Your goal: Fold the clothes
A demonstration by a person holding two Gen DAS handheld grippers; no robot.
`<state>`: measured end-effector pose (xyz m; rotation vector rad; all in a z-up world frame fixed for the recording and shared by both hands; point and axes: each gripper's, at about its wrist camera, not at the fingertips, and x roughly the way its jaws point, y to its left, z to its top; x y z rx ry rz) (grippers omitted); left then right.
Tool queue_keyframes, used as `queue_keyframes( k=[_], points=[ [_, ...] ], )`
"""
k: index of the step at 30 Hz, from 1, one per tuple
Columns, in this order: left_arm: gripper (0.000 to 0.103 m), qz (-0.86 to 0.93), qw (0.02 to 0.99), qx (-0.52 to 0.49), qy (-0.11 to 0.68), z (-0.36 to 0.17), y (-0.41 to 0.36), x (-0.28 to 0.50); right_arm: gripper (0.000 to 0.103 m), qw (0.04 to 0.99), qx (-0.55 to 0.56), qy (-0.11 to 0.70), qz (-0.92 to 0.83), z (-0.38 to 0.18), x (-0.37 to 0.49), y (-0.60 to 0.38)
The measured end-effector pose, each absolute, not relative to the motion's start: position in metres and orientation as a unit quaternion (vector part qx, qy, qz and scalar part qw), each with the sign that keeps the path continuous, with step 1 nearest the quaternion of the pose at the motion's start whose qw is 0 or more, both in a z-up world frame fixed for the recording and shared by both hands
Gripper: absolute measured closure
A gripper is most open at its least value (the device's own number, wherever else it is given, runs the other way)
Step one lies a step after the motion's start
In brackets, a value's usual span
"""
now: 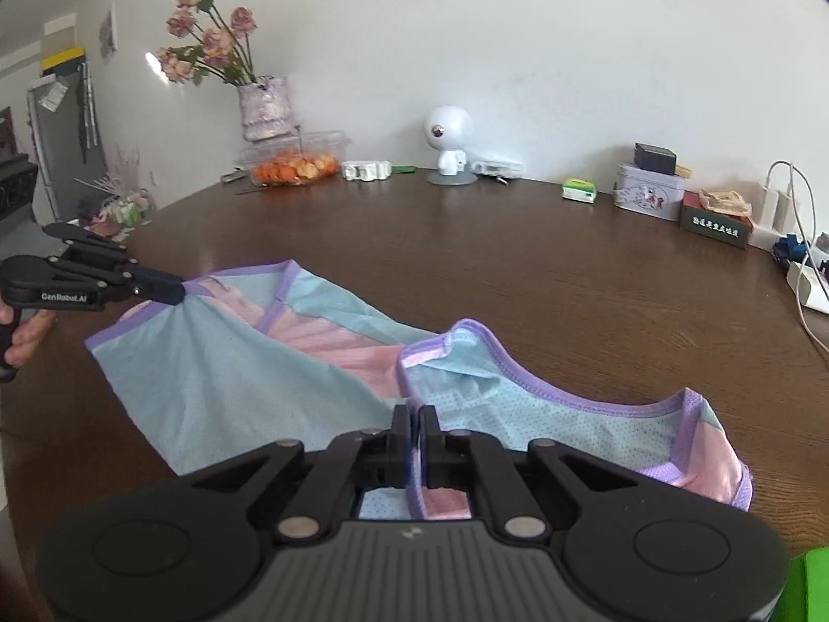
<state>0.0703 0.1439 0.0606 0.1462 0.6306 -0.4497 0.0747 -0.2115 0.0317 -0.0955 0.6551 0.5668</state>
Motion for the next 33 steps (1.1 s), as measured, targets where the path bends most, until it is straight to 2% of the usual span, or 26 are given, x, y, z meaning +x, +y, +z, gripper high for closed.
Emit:
queue_keyframes(
  k=[2, 3, 4, 5, 6, 12, 13, 14, 15, 21, 23, 27, 28, 30, 31, 33],
  points=[
    [0.097, -0.205, 0.926, 0.055, 0.312, 0.06, 0.157, 0.064, 0.09, 0.911, -0.051, 0.304, 0.274, 0.039, 0.063, -0.225],
    [0.093, -0.201, 0.927, 0.052, 0.313, 0.06, 0.165, 0.056, 0.087, 0.912, -0.053, 0.296, 0.28, 0.044, 0.053, -0.237],
    [0.089, -0.196, 0.927, 0.051, 0.317, 0.059, 0.171, 0.048, 0.077, 0.909, -0.059, 0.294, 0.288, 0.049, 0.041, -0.25],
    [0.079, -0.187, 0.926, 0.053, 0.323, 0.057, 0.174, 0.039, 0.068, 0.905, -0.067, 0.298, 0.296, 0.052, 0.029, -0.263],
    [0.071, -0.18, 0.925, 0.055, 0.33, 0.053, 0.176, 0.031, 0.066, 0.9, -0.075, 0.306, 0.3, 0.053, 0.018, -0.273],
    [0.067, -0.162, 0.913, 0.07, 0.368, 0.031, 0.179, 0.019, 0.066, 0.876, -0.119, 0.358, 0.301, 0.028, -0.019, -0.29],
    [0.067, -0.161, 0.912, 0.071, 0.371, 0.029, 0.179, 0.02, 0.07, 0.875, -0.124, 0.359, 0.3, 0.024, -0.019, -0.288],
    [0.066, -0.162, 0.911, 0.074, 0.372, 0.028, 0.178, 0.02, 0.089, 0.876, -0.127, 0.359, 0.297, 0.021, -0.017, -0.288],
    [0.066, -0.163, 0.911, 0.076, 0.371, 0.028, 0.177, 0.021, 0.102, 0.878, -0.127, 0.359, 0.289, 0.02, -0.014, -0.289],
    [0.064, -0.167, 0.909, 0.076, 0.373, 0.028, 0.179, 0.026, 0.099, 0.895, -0.122, 0.353, 0.243, 0.035, 0.03, -0.313],
    [0.064, -0.16, 0.91, 0.074, 0.374, 0.029, 0.181, 0.027, 0.091, 0.886, -0.141, 0.373, 0.236, 0.032, 0.043, -0.312],
    [0.063, -0.138, 0.92, 0.054, 0.364, 0.042, 0.183, 0.031, 0.085, 0.884, -0.19, 0.354, 0.24, 0.038, 0.043, -0.297],
    [0.062, -0.133, 0.923, 0.046, 0.358, 0.047, 0.183, 0.035, 0.082, 0.887, -0.181, 0.343, 0.25, 0.045, 0.043, -0.294],
    [0.052, -0.13, 0.929, 0.034, 0.345, 0.059, 0.179, 0.055, 0.074, 0.894, -0.152, 0.317, 0.277, 0.058, 0.052, -0.286],
    [0.05, -0.129, 0.931, 0.034, 0.34, 0.064, 0.176, 0.066, 0.07, 0.896, -0.138, 0.309, 0.287, 0.061, 0.061, -0.278],
    [0.049, -0.132, 0.929, 0.06, 0.34, 0.069, 0.163, 0.098, 0.069, 0.895, -0.109, 0.308, 0.304, 0.064, 0.089, -0.258]
  ],
)
